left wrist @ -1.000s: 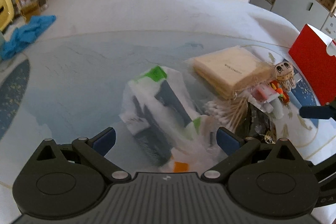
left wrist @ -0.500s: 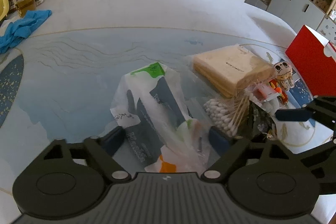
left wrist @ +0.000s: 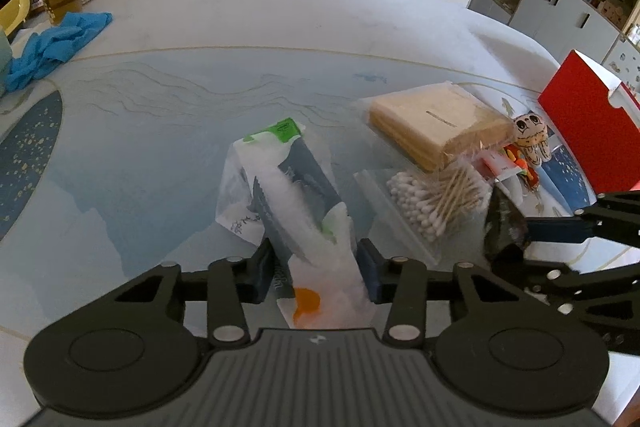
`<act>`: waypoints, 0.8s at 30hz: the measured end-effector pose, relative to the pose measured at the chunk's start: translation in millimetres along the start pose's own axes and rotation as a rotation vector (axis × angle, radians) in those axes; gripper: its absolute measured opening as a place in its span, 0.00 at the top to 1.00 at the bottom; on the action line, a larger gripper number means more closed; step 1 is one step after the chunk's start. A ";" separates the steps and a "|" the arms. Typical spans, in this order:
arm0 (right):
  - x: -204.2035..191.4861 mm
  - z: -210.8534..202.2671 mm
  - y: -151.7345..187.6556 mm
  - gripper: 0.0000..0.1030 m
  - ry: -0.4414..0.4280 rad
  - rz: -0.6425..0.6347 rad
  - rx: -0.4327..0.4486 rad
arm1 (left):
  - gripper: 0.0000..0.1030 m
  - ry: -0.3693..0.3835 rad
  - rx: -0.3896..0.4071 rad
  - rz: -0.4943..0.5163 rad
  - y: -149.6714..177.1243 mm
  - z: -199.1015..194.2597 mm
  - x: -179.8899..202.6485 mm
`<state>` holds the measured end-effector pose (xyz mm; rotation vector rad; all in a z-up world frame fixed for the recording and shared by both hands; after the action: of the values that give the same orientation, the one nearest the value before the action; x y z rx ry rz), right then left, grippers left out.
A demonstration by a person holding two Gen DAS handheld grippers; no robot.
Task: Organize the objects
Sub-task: 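Grasp white-green plastic bag with left tool while right tool grasps black snack packet, then carry plastic bag in left tool while right tool carries snack packet into red box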
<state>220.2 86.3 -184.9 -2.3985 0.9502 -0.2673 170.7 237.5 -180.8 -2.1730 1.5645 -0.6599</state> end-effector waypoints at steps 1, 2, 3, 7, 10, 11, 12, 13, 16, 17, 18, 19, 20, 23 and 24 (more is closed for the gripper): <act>2.0 -3.6 0.9 0.61 0.001 0.010 0.001 | 0.60 -0.001 0.002 0.000 0.7 -1.9 -0.1; 3.9 -7.0 1.7 0.61 0.003 0.020 -0.001 | 0.61 0.000 0.004 0.001 1.5 -3.9 0.7; 5.7 -9.9 2.7 0.61 0.007 0.028 -0.002 | 0.61 0.002 0.007 0.002 2.1 -6.0 1.3; 15.3 -22.3 7.7 0.61 0.028 0.057 -0.010 | 0.61 0.013 0.019 0.011 4.0 -17.6 8.9; 23.5 -32.6 11.2 0.61 0.035 0.084 -0.004 | 0.61 0.021 0.025 0.024 5.4 -26.4 16.4; 26.9 -36.5 12.2 0.61 0.036 0.092 0.001 | 0.61 0.026 0.026 0.025 6.0 -29.4 19.2; 30.4 -41.4 13.3 0.61 0.035 0.102 0.007 | 0.61 0.032 0.027 0.027 6.2 -33.1 22.7; 34.7 -46.9 14.1 0.61 0.034 0.112 0.016 | 0.61 0.039 0.029 0.029 6.4 -36.3 25.3; 48.2 -61.9 17.0 0.61 0.034 0.139 0.037 | 0.61 0.055 0.038 0.040 5.6 -46.6 36.4; 53.3 -67.0 17.8 0.61 0.036 0.147 0.044 | 0.61 0.059 0.040 0.043 4.3 -49.8 40.3; 58.5 -71.9 18.7 0.61 0.038 0.154 0.052 | 0.61 0.063 0.044 0.047 2.9 -52.9 44.5; 64.1 -77.9 19.8 0.61 0.040 0.163 0.062 | 0.61 0.067 0.049 0.053 1.3 -56.2 49.4; 69.0 -82.8 20.8 0.61 0.043 0.170 0.071 | 0.61 0.070 0.053 0.058 -0.6 -58.9 54.3; 84.9 -98.2 24.9 0.61 0.055 0.201 0.095 | 0.61 0.086 0.065 0.075 -5.7 -67.3 71.3; 90.9 -103.5 26.7 0.61 0.059 0.217 0.105 | 0.61 0.091 0.068 0.080 -7.2 -69.9 76.7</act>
<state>233.2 -34.4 -114.6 -2.1821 1.1824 -0.2994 156.7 164.4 -108.2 -2.0457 1.6412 -0.7840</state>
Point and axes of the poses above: each gripper's, at about its wrist camera, not at the fingertips, and z roughly the way its jaws point, x to its right, y to its underside, the point moved 7 cm from there along z, roughly the way its jaws point
